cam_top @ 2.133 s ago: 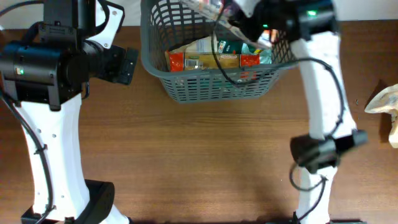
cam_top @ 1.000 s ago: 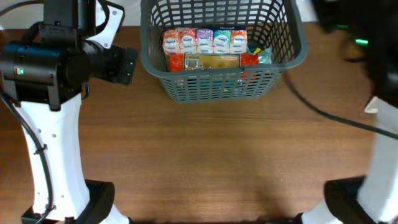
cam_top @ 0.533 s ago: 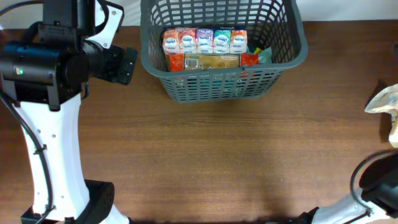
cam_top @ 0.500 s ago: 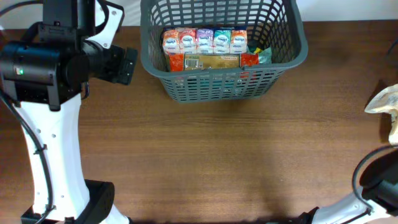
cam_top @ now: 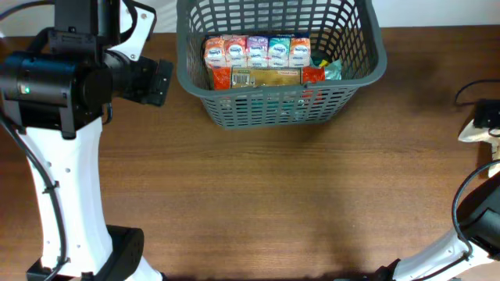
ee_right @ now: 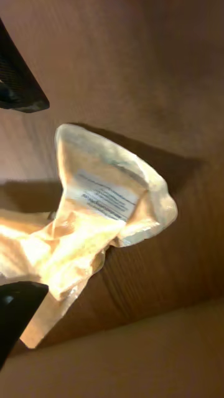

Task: Pack container
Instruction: 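Move the right gripper to the clear bread bag and grasp it, then lift the bread bag with the right gripper and lower it into the basket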

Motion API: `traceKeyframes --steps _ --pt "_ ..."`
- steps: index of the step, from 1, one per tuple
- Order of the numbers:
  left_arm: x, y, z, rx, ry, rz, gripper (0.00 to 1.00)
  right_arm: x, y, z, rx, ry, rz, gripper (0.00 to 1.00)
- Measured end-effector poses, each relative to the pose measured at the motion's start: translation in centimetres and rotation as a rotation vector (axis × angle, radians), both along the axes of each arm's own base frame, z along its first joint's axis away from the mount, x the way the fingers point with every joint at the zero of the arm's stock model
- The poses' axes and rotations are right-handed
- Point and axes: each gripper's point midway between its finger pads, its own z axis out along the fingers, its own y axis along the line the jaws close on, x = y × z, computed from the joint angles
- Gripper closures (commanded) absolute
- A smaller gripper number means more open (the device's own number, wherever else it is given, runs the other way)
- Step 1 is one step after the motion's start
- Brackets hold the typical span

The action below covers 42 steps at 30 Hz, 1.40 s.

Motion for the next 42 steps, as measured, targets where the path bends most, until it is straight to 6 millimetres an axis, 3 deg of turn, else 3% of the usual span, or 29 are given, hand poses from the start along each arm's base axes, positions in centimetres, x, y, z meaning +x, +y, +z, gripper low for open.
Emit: traceKeyframes --steps 3,13,27,32,34,36,37,39,42 --pt "0.0 0.0 0.0 0.000 0.000 0.000 0.01 -0.6 -0.5 -0.8 -0.008 0.043 0.034 0.15" --pt "0.0 0.0 0.0 0.000 0.000 0.000 0.01 -6.5 -5.0 -3.5 0.014 0.171 0.003 0.22" --pt "0.0 0.0 0.0 0.000 0.000 0.000 0.01 -5.6 -6.2 -8.8 0.019 0.222 0.066 0.21" --pt "0.0 0.0 0.0 0.000 0.000 0.000 0.01 -5.3 -6.2 -10.3 0.028 0.228 0.066 0.43" --pt "0.0 0.0 0.0 0.000 0.000 0.000 0.01 -5.2 -6.2 -10.5 0.032 0.227 0.060 0.63" --pt "0.0 0.0 0.0 0.000 0.000 0.000 0.01 -5.2 -6.2 -10.7 0.036 0.222 0.042 0.72" --pt "0.0 0.0 0.0 0.000 0.000 0.000 0.01 -5.2 -6.2 -10.7 0.037 0.221 0.038 0.84" --pt "0.0 0.0 0.0 0.000 0.000 0.000 0.01 -5.1 -6.1 -10.7 0.038 0.216 0.020 0.96" --pt "0.0 0.0 0.0 0.000 0.000 0.000 0.01 -4.9 -6.0 -10.5 0.038 0.206 -0.014 0.96"
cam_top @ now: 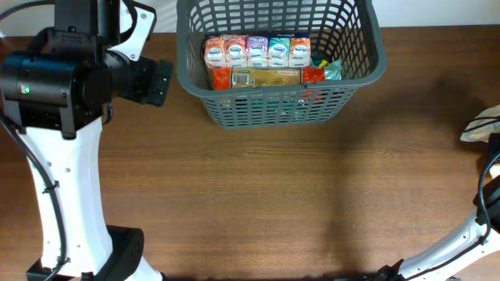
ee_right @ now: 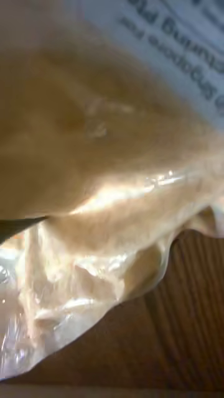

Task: Pack container
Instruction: 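Lift the bread bag with the right gripper and lower it into the basket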

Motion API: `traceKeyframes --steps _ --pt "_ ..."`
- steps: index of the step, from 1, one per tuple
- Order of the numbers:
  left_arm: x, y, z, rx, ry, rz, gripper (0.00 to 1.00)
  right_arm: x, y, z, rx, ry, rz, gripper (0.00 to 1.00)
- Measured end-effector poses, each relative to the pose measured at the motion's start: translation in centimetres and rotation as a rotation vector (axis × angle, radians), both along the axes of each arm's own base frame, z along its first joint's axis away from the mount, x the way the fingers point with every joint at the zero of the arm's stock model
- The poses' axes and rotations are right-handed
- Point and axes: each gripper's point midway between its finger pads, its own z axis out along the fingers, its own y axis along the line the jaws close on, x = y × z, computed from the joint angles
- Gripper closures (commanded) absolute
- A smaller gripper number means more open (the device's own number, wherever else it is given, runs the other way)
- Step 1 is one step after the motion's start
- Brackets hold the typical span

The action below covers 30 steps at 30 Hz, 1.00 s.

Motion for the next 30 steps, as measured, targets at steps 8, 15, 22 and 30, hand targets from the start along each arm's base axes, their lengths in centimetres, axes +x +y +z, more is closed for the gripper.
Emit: traceKeyframes --steps 8,15,22,30 --pt "0.0 0.0 0.0 0.000 0.000 0.000 0.01 2.9 3.2 0.2 0.046 -0.043 -0.021 0.96" --pt "0.0 0.0 0.0 0.000 0.000 0.000 0.01 10.3 8.6 4.4 0.287 -0.349 -0.077 0.96" --pt "0.0 0.0 0.0 0.000 0.000 0.000 0.01 15.0 12.0 25.5 0.402 -0.803 -0.002 0.96" --pt "0.0 0.0 0.0 0.000 0.000 0.000 0.01 13.4 36.0 44.5 0.559 -0.983 0.574 0.96"
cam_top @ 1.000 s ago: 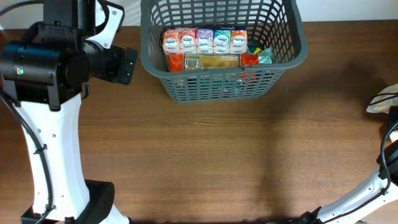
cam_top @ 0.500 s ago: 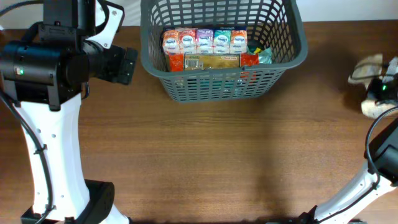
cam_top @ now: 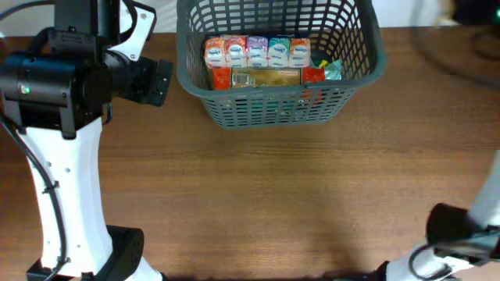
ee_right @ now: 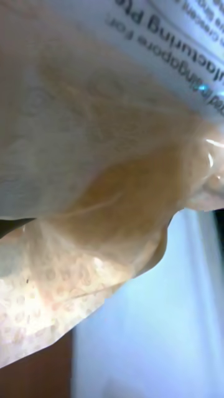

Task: Pack container
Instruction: 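Lift the bread bag with the right gripper and lower it into the basket, then open the right gripper and withdraw it from the basket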

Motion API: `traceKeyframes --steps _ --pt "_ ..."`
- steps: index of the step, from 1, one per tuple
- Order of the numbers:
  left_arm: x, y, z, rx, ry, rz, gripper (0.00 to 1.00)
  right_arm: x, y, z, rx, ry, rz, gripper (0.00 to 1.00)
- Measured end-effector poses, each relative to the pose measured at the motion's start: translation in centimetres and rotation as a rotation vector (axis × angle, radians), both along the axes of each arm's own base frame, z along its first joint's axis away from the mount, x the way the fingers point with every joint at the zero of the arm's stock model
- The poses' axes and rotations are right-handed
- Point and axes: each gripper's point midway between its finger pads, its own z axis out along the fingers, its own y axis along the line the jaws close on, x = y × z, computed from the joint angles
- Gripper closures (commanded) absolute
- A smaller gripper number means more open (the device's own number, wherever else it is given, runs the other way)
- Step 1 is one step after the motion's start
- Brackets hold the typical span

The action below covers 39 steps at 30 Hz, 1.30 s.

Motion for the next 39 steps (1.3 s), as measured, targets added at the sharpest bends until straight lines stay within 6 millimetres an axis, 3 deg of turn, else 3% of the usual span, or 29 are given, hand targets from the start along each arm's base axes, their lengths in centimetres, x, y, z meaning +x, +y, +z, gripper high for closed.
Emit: traceKeyframes --steps 3,4,5,10,12,14,17,21,22,23,25,28,29,31,33,34,36,37,39 --pt "0.0 0.0 0.0 0.000 0.000 0.000 0.01 -0.7 7.4 -0.1 -0.055 0.000 0.159 0.96" --pt "0.0 0.0 0.0 0.000 0.000 -0.001 0.01 -0.8 8.6 -0.4 -0.071 0.004 0.176 0.96" --pt "0.0 0.0 0.0 0.000 0.000 0.000 0.01 -0.9 12.5 -1.6 -0.140 0.017 0.249 0.96" --pt "0.0 0.0 0.0 0.000 0.000 0.000 0.01 0.3 18.9 -5.4 -0.395 0.006 0.352 0.96" --pt "0.0 0.0 0.0 0.000 0.000 0.000 0.01 1.5 21.1 -8.8 -0.500 0.036 0.400 0.96" --pt "0.0 0.0 0.0 0.000 0.000 0.000 0.01 3.1 21.8 -11.9 -0.565 0.076 0.412 0.96" --pt "0.0 0.0 0.0 0.000 0.000 0.000 0.01 6.1 21.1 -19.0 -0.642 0.202 0.405 0.96" --pt "0.0 0.0 0.0 0.000 0.000 0.000 0.01 6.6 19.9 -25.7 -0.674 0.369 0.431 0.96" --pt "0.0 0.0 0.0 0.000 0.000 0.000 0.01 6.2 19.7 -26.7 -0.677 0.408 0.440 0.88" --pt "0.0 0.0 0.0 0.000 0.000 0.000 0.01 6.0 19.6 -26.8 -0.678 0.416 0.442 0.73" --pt "0.0 0.0 0.0 0.000 0.000 0.000 0.01 5.8 19.7 -26.6 -0.675 0.417 0.448 0.59" --pt "0.0 0.0 0.0 0.000 0.000 0.000 0.01 4.8 19.8 -26.9 -0.677 0.449 0.473 0.50" --pt "0.0 0.0 0.0 0.000 0.000 0.000 0.01 4.6 19.9 -26.7 -0.678 0.447 0.477 0.46" --pt "0.0 0.0 0.0 0.000 0.000 0.000 0.01 4.2 19.8 -24.3 -0.662 0.407 0.455 0.41" --pt "0.0 0.0 0.0 0.000 0.000 0.000 0.01 4.0 19.6 -20.2 -0.643 0.325 0.411 0.40" --pt "0.0 0.0 0.0 0.000 0.000 0.000 0.01 3.7 19.3 -17.4 -0.629 0.270 0.376 0.37" --pt "0.0 0.0 0.0 0.000 0.000 0.000 0.01 2.4 17.9 -8.6 -0.574 0.088 0.263 0.33" --pt "0.0 0.0 0.0 0.000 0.000 0.000 0.01 1.1 16.3 -3.9 -0.541 -0.003 0.193 0.32" --pt "0.0 0.0 0.0 0.000 0.000 0.000 0.01 -1.5 12.7 2.9 -0.505 -0.139 0.071 0.31"
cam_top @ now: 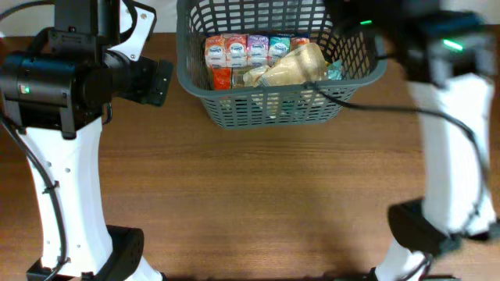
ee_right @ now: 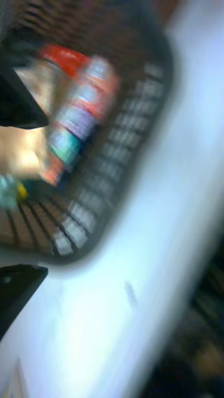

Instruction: Pack container

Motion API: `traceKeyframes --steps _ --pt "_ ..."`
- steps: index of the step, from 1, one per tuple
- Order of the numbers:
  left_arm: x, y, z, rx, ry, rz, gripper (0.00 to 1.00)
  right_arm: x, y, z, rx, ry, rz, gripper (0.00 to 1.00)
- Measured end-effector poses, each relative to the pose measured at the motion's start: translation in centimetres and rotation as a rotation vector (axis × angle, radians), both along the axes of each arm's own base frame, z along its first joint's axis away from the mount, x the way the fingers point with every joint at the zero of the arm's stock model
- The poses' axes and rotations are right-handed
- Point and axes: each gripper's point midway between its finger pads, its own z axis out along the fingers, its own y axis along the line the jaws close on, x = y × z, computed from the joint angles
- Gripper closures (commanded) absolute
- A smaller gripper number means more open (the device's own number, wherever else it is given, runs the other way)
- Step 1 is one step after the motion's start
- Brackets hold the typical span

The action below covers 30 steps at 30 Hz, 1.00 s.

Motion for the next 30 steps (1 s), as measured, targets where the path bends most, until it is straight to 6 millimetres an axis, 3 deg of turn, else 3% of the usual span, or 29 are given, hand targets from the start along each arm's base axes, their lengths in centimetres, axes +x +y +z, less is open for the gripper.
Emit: traceKeyframes --steps 1,3,5,8,10,11,12,14,16,30 --pt "0.0 0.0 0.0 0.000 0.000 0.000 0.01 -0.9 -1.4 1.7 0.012 -0.041 -0.031 0.30" --pt "0.0 0.0 0.0 0.000 0.000 0.000 0.01 -3.2 -7.0 5.5 0.037 -0.135 -0.162 0.26" --pt "0.0 0.0 0.0 0.000 0.000 0.000 0.01 -3.7 -11.7 5.9 0.049 -0.143 -0.287 0.26" --pt "0.0 0.0 0.0 0.000 0.000 0.000 0.01 -2.7 -18.1 3.1 0.048 -0.069 -0.440 0.27" --pt "0.0 0.0 0.0 0.000 0.000 0.000 0.01 -1.4 -23.2 -0.3 0.064 0.001 -0.538 0.26" --pt "0.0 0.0 0.0 0.000 0.000 0.000 0.01 -0.7 -25.3 -2.6 0.085 0.049 -0.559 0.01" --pt "0.0 0.0 0.0 0.000 0.000 0.000 0.01 -0.3 -26.6 -4.4 0.110 0.088 -0.560 0.01" --pt "0.0 0.0 0.0 0.000 0.000 0.000 0.01 0.2 -27.7 -6.8 0.152 0.135 -0.539 0.01" --pt "0.0 0.0 0.0 0.000 0.000 0.000 0.01 0.3 -27.8 -7.7 0.174 0.155 -0.525 0.01" --pt "0.0 0.0 0.0 0.000 0.000 0.000 0.01 0.5 -27.2 -7.7 0.197 0.157 -0.483 0.01"
